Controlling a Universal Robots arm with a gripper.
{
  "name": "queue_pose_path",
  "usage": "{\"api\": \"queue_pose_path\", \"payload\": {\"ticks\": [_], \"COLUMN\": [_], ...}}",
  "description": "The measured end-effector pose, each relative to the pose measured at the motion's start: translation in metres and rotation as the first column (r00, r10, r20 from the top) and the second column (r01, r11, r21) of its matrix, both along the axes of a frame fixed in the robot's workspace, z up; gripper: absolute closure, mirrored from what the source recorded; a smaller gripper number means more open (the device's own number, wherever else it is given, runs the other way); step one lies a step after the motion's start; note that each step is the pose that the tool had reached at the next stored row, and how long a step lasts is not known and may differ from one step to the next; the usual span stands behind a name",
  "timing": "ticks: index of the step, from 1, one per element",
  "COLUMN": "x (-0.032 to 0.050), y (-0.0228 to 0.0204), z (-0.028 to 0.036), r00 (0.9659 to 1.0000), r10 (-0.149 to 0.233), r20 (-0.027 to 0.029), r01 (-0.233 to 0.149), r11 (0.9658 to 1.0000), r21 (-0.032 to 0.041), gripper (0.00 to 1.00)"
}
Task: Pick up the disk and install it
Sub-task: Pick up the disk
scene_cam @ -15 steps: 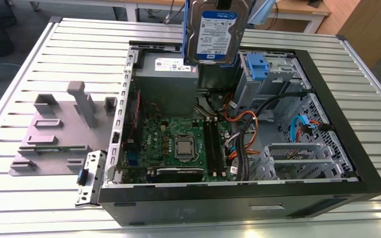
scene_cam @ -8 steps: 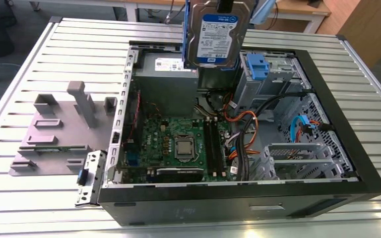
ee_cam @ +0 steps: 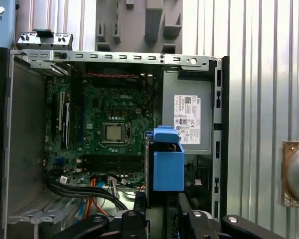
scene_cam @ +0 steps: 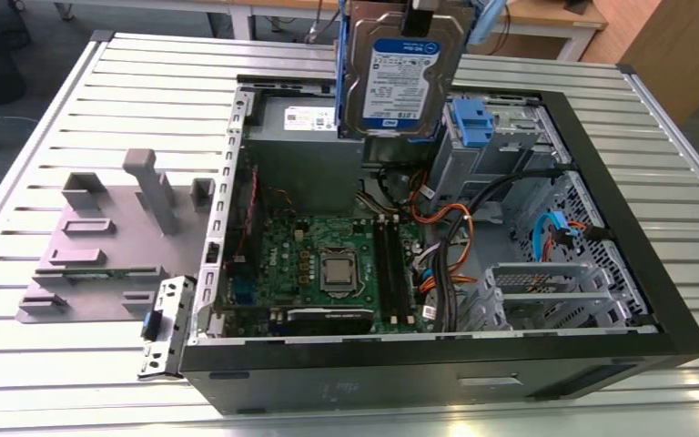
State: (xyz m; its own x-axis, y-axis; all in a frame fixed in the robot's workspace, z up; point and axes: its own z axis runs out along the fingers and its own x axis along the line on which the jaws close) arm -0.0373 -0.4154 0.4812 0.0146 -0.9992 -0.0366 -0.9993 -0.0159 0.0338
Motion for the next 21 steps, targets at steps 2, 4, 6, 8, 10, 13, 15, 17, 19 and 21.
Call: {"api": "queue_pose_path", "payload": {"ticks": [2,4,6,8,10,13,15,17,19,21], "x": [0.0000,0.0000,0.0000,0.0000,0.0000,0.0000,0.0000,0.0000,0.0000,0.0000], "y": [-0.0064,-0.0133,-0.0200,-0.0268,-0.0339,-0.0440,-0.0509,-0.0580,-0.0647,-0.0711], "z": [0.0000,-0.0001,-0.0001,-0.0001,-0.0001,-0.0002,-0.0003,-0.0002,-0.0004,-0.0003], "r00": [1.0000,1.0000,1.0000,1.0000,1.0000,1.0000,1.0000,1.0000,1.0000,1.0000], "r10": [0.000,0.000,0.000,0.000,0.000,0.000,0.000,0.000,0.000,0.000], "r20": [0.0000,0.0000,0.0000,0.0000,-0.0001,0.0000,0.0000,-0.0001,0.0000,-0.0001], "r01": [0.000,0.000,0.000,0.000,0.000,0.000,0.000,0.000,0.000,0.000], "r11": [1.0000,1.0000,1.0000,1.0000,1.0000,1.0000,1.0000,1.0000,1.0000,1.0000], "r21": [0.0000,0.0001,0.0000,0.0000,-0.0001,-0.0001,0.0001,-0.0001,0.0002,-0.0001], "gripper": [0.65,0.65,0.65,0.65,0.65,0.65,0.65,0.65,0.65,0.65]}}
